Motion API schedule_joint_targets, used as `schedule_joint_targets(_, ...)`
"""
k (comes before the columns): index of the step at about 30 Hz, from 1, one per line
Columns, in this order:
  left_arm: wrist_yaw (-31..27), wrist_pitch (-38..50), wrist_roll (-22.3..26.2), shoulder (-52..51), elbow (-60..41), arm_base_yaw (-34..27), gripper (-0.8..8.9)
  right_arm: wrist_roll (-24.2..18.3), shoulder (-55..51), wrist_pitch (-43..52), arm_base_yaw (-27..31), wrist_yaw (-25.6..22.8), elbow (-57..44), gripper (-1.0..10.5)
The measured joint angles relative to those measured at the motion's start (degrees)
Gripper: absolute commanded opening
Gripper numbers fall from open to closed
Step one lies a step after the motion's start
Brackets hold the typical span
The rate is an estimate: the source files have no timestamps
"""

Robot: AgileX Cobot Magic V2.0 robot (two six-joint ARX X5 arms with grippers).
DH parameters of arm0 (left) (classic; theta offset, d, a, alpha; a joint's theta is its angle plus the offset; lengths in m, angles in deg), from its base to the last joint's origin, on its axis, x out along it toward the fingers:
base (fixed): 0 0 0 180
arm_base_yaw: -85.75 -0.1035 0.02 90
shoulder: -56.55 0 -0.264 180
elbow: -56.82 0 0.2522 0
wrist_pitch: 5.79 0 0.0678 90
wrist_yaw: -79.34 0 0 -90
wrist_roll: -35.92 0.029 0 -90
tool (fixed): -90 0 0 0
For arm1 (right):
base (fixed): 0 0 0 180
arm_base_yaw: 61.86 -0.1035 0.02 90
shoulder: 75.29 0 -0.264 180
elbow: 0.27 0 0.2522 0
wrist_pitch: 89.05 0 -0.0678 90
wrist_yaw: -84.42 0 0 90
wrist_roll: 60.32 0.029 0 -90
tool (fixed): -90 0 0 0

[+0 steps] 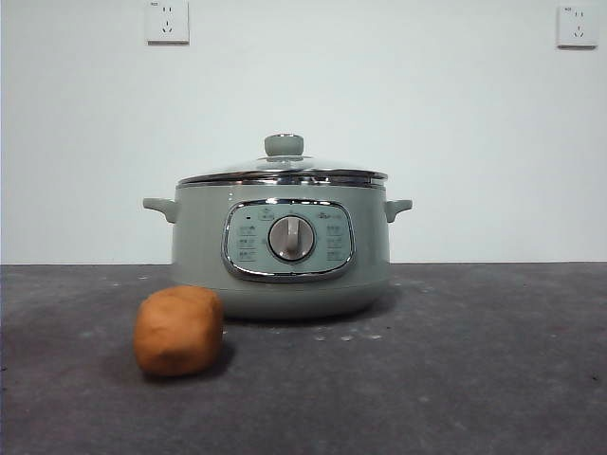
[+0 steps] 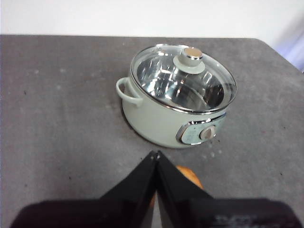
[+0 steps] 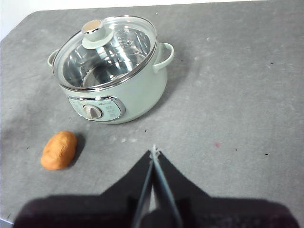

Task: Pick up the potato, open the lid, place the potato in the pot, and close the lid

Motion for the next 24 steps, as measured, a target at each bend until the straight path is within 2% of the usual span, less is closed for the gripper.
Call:
schedule_joint_targets(1, 0.8, -0.3, 0.1, 0.4, 0.0, 0.0, 1.34, 0.0, 0.0, 0.0, 0.0, 0.0, 0.0, 0.6)
schedule_joint_targets(2, 2.4, -0.3, 0.2, 0.7, 0.0, 0.0, 2.83, -0.1, 0.0, 0.0, 0.0, 0.1, 0.0, 1.8)
schedule_joint_targets(3, 3.9, -0.3, 0.3, 1.0, 0.0, 0.0, 4.43, -0.2, 0.0, 0.0, 0.0, 0.4, 0.0, 3.3)
schedule_joint_targets(4, 5.2, -0.3, 0.3, 1.4, 0.0, 0.0, 5.33, -0.2, 0.0, 0.0, 0.0, 1.4, 0.0, 4.8)
schedule_joint_targets(5, 5.7, -0.3, 0.3, 1.7, 0.0, 0.0, 5.44, -0.2, 0.0, 0.0, 0.0, 2.6, 0.0, 5.9)
schedule_joint_targets(6, 5.8, -0.3, 0.3, 2.0, 0.0, 0.0, 5.44, -0.2, 0.0, 0.0, 0.0, 3.5, 0.0, 6.1)
schedule_joint_targets(12, 5.8, -0.3, 0.3, 2.7, 0.0, 0.0, 5.44, -0.2, 1.2, -0.1, 0.0, 4.4, 0.1, 6.1)
schedule_joint_targets(17, 5.9, -0.3, 0.5, 2.7, 0.1, 0.0, 5.43, 0.8, 4.2, 0.7, -0.6, 10.2, 0.1, 6.0)
schedule_joint_targets(19, 5.9, -0.3, 0.5, 3.3, 1.0, 0.0, 5.43, 2.5, 6.1, 2.2, -2.7, 13.9, 0.2, 6.0)
schedule_joint_targets(24, 5.9, -0.2, 0.5, 4.0, 2.9, 0.0, 5.42, 5.1, 10.9, 4.5, -9.4, 14.4, 0.4, 6.0)
